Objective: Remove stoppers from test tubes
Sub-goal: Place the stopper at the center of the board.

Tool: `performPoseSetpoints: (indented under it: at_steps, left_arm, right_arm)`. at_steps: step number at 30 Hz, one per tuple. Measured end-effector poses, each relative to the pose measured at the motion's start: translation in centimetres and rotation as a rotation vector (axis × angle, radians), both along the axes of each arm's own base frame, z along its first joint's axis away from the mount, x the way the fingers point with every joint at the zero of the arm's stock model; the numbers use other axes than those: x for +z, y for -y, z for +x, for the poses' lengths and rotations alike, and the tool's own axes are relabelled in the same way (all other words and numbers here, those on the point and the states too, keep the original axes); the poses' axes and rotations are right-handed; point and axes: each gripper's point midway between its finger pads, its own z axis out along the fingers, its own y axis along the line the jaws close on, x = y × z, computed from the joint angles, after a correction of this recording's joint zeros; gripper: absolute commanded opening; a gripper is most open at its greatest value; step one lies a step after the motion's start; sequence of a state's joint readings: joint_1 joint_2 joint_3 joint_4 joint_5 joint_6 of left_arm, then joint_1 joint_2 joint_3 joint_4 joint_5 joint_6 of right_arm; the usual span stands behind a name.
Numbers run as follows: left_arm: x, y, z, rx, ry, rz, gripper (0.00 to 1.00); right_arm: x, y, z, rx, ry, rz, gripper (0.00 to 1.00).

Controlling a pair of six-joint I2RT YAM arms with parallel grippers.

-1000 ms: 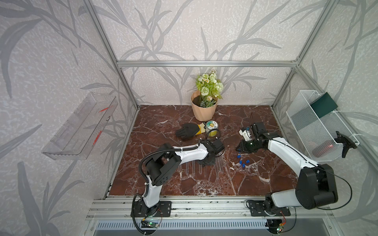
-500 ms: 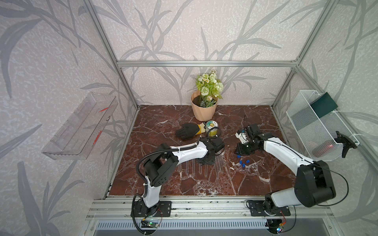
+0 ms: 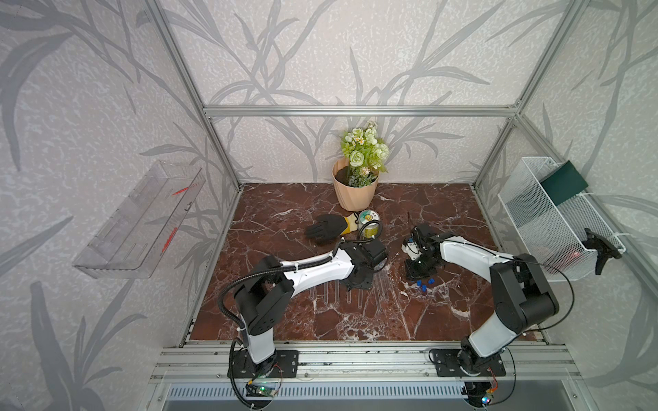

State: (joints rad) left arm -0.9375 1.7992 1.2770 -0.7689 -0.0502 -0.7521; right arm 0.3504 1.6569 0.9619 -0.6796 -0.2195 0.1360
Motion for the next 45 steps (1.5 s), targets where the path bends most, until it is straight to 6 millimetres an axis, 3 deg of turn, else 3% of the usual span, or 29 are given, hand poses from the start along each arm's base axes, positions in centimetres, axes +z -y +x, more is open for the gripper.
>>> performPoseSetpoints:
  at_steps: [9,21,31,35,45]
  left_arm:
    - [0.9,1.8,-0.2,-0.029,0.004,-0.088,0.55]
    - [1.1,3.7,-0.7,-0.059,-0.026,-0.159,0.55]
    - [1.0,5.2,-0.3,-0.069,-0.033,-0.176,0.54]
    - [0.7,5.7,-0.1,-0.069,-0.040,-0.173,0.54]
    - [-0.7,6.1,0.6,-0.044,-0.055,-0.139,0.49]
  right_arm:
    - [-1.1,0.4,-0.3,0.024,-0.015,-0.055,0.15]
    - [-1.2,0.5,0.0,0.026,-0.012,-0.072,0.25]
    - [-1.0,0.6,0.0,0.027,-0.006,-0.073,0.27]
    - [0.2,0.5,0.1,0.029,0.009,-0.069,0.33]
    - [5.8,-0.2,0.6,0.036,0.143,0.012,0.42]
